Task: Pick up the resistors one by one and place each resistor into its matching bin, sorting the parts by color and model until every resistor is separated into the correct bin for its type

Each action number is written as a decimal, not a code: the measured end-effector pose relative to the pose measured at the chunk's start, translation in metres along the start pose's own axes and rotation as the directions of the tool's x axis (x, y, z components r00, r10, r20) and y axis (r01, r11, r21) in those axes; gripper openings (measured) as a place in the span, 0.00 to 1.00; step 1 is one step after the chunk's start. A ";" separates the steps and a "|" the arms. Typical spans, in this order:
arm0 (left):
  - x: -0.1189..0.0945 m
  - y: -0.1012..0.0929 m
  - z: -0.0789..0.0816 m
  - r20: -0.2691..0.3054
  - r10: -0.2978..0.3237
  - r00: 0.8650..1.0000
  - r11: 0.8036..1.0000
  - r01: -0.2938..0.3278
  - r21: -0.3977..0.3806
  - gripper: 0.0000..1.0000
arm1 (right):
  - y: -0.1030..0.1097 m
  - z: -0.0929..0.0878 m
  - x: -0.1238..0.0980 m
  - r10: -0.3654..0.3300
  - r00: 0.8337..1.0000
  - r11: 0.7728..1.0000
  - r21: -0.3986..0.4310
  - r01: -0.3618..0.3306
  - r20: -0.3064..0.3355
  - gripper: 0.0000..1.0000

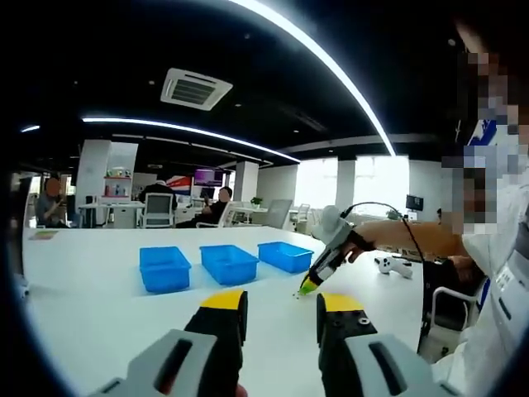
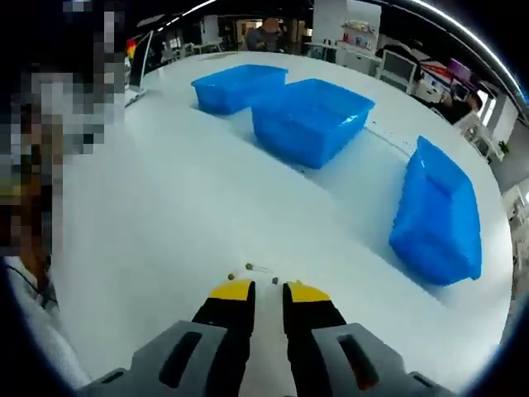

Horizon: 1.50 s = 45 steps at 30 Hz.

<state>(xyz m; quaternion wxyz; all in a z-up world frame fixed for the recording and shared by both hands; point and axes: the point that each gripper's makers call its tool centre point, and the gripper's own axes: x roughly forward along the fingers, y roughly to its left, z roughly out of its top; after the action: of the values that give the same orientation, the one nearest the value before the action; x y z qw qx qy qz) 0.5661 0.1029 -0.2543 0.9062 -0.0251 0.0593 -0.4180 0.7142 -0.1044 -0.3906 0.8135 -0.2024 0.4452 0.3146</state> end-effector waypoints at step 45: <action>0.003 0.000 -0.006 -0.014 -0.005 1.000 1.000 0.005 -0.005 0.35 | -0.024 -0.133 -0.083 0.066 0.936 0.876 -0.429 -0.220 -0.345 0.19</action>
<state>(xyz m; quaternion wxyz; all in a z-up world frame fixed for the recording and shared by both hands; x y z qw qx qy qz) 0.5673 0.1006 -0.2609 0.9046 -0.0248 0.0665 -0.4204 0.6177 -0.2300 -0.3877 0.6332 -0.4039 0.4974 0.4342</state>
